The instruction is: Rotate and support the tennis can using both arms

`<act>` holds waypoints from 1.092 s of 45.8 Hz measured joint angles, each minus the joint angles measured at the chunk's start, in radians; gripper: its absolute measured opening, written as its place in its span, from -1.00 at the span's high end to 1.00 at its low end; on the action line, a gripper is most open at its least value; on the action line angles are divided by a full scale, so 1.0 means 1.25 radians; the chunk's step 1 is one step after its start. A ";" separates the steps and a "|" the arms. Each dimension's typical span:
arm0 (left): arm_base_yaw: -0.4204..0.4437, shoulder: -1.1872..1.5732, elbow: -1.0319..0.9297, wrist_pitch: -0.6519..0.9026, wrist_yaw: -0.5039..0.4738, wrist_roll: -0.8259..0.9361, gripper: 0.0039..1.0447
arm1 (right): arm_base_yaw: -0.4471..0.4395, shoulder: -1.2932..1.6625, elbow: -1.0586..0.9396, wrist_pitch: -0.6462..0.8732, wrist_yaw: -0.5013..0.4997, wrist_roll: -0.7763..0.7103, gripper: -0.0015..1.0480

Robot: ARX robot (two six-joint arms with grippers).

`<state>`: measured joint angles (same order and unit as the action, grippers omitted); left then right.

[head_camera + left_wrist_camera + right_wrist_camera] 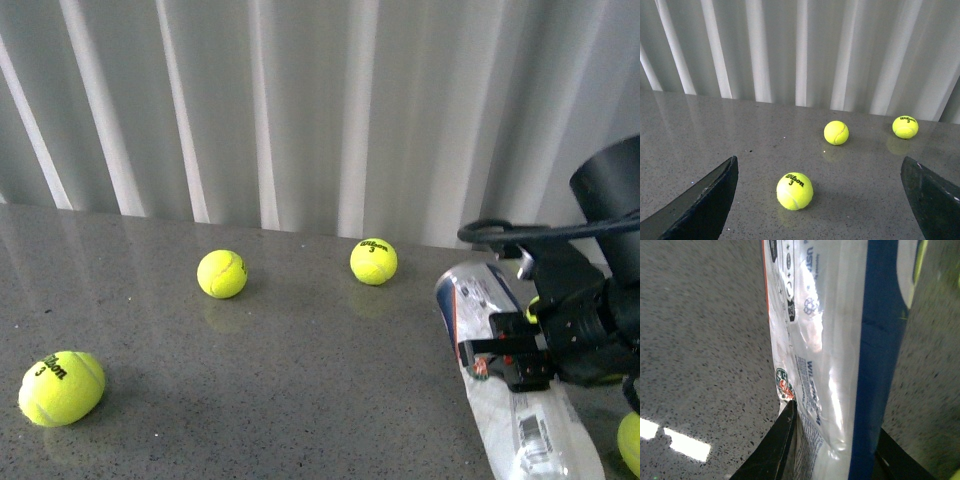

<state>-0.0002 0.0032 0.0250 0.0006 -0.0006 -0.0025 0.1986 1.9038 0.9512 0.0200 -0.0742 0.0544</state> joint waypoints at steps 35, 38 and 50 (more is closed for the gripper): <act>0.000 0.000 0.000 0.000 0.000 0.000 -0.88 | 0.173 -0.069 -0.249 0.445 0.056 -1.109 0.79; 0.000 0.000 0.000 0.000 0.000 0.000 -0.88 | 0.179 -0.035 -0.238 0.454 0.046 -1.110 0.79; 0.000 0.000 0.000 0.000 0.000 0.000 -0.88 | 0.183 0.103 -0.154 0.479 0.049 -1.107 0.79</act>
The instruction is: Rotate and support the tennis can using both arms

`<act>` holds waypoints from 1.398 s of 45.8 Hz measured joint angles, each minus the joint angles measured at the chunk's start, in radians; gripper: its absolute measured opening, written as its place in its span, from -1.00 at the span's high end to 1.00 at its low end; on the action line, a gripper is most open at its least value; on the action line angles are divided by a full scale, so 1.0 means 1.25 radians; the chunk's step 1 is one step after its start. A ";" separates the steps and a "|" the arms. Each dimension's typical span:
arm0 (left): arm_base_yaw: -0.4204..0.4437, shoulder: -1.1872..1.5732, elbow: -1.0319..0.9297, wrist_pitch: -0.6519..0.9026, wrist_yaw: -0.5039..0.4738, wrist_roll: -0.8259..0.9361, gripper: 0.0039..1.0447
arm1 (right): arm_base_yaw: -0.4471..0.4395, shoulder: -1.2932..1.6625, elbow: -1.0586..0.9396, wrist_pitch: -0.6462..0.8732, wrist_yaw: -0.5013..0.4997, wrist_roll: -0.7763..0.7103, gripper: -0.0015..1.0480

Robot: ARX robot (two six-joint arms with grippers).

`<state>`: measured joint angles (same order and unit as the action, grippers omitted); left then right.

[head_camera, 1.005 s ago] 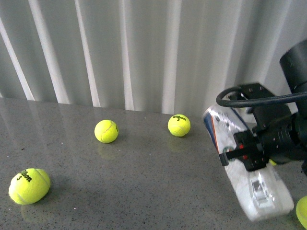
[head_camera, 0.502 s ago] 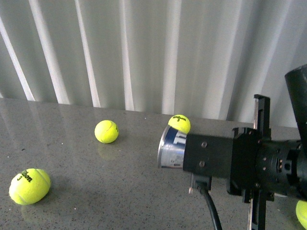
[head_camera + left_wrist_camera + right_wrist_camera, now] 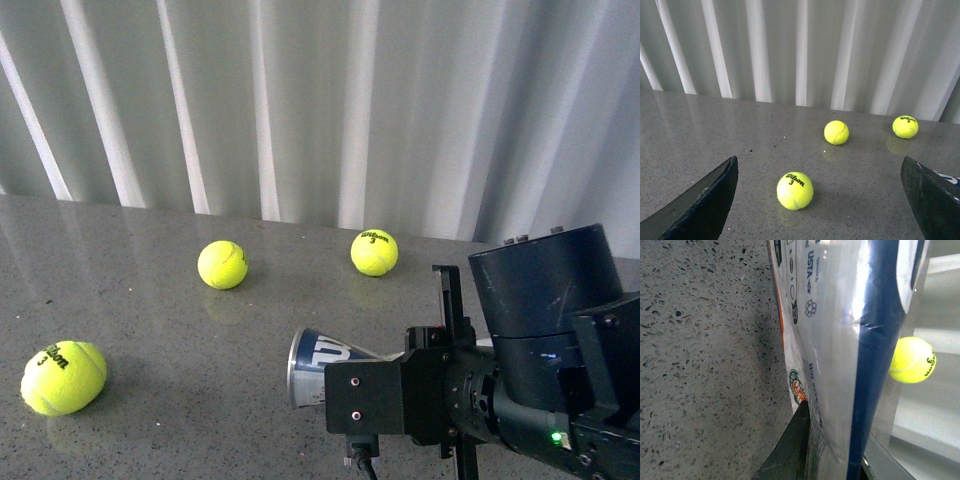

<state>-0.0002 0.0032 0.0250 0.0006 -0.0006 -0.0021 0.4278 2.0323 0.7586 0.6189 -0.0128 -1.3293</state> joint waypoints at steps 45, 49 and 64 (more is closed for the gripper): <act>0.000 0.000 0.000 0.000 0.000 0.000 -0.88 | 0.063 0.007 0.025 -0.091 -0.015 0.172 -0.52; 0.000 0.000 0.000 0.000 0.000 0.000 -0.88 | 0.084 -0.024 0.025 -0.125 -0.020 0.211 -0.85; 0.000 0.000 0.000 0.000 0.000 0.000 -0.88 | 0.071 -0.171 0.020 -0.217 -0.058 0.357 -0.87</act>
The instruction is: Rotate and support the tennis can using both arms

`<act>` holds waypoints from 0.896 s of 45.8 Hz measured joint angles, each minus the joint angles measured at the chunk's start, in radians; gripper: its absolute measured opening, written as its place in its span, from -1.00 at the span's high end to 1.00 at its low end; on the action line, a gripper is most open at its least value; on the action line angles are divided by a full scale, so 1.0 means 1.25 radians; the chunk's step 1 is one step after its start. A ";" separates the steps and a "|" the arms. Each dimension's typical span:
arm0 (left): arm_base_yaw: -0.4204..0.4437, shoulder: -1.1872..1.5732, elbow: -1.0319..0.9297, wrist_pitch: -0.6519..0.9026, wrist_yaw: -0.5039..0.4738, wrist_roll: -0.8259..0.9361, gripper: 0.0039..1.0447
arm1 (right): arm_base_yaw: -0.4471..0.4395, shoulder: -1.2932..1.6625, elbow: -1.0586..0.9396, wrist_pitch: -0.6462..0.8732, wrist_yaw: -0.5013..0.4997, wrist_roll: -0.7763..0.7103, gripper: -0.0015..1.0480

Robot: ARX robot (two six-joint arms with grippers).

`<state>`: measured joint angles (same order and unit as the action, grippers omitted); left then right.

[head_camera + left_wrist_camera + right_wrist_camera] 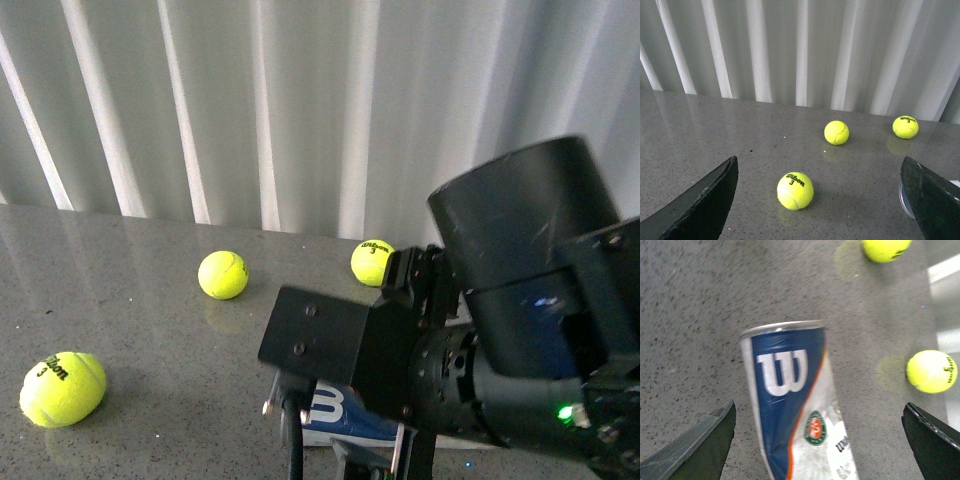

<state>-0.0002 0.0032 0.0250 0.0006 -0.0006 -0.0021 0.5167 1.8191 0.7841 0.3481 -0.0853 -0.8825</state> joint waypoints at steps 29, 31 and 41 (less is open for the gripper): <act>0.000 0.000 0.000 0.000 0.000 0.000 -0.88 | -0.334 -0.555 -0.101 -0.014 0.257 0.590 -0.87; 0.000 0.000 0.000 0.000 0.000 0.000 -0.88 | -0.349 -0.610 -0.122 -0.016 0.278 0.638 -0.87; 0.000 0.000 0.000 0.000 0.000 0.000 -0.88 | -0.403 -0.793 -0.278 0.057 0.110 0.696 -0.53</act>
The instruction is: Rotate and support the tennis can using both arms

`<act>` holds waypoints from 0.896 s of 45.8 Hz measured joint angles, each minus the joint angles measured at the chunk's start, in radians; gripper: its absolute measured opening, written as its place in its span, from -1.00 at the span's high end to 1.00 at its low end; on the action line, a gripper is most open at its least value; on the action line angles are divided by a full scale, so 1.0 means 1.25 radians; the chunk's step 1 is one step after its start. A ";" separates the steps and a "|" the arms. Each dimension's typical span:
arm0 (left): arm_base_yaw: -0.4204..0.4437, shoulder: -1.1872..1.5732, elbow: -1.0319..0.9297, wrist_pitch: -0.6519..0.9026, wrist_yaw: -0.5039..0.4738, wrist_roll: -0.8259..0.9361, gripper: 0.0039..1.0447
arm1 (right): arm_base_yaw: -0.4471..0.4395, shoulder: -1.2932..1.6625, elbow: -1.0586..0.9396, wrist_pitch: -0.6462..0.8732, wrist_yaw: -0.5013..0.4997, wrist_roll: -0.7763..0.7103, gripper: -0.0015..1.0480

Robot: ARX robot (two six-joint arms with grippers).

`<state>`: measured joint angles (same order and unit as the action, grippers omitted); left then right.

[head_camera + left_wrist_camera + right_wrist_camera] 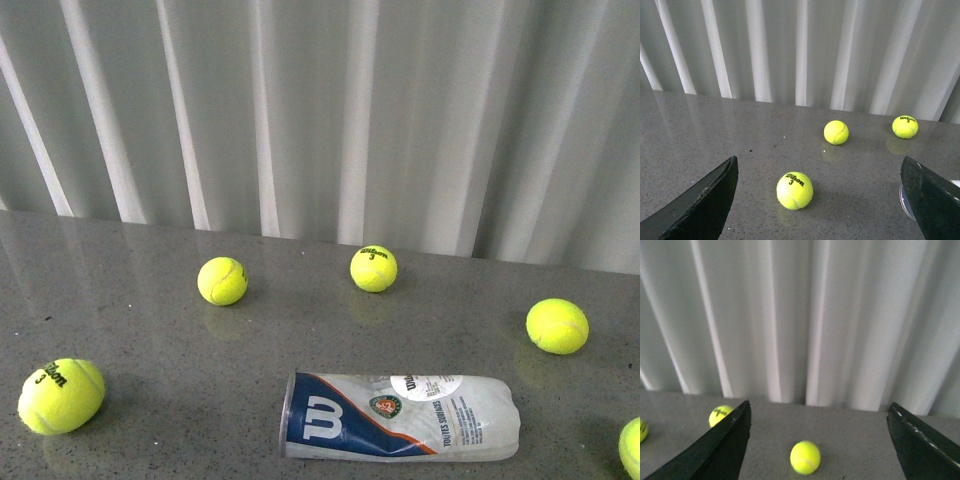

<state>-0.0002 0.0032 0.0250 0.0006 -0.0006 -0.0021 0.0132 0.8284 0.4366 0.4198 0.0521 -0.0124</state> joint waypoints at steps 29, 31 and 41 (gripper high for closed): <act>0.000 0.000 0.000 0.000 0.000 0.000 -0.88 | -0.009 -0.230 -0.266 0.008 -0.040 0.002 0.93; 0.000 0.000 0.000 0.000 0.000 0.000 -0.88 | -0.009 -0.244 -0.273 0.001 -0.040 0.002 0.93; 0.000 0.000 0.000 0.000 0.000 0.000 -0.88 | -0.009 -0.304 -0.297 -0.034 -0.040 0.002 0.93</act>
<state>-0.0002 0.0032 0.0250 0.0006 -0.0006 -0.0021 0.0025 0.4484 0.0654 0.3779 0.0017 -0.0105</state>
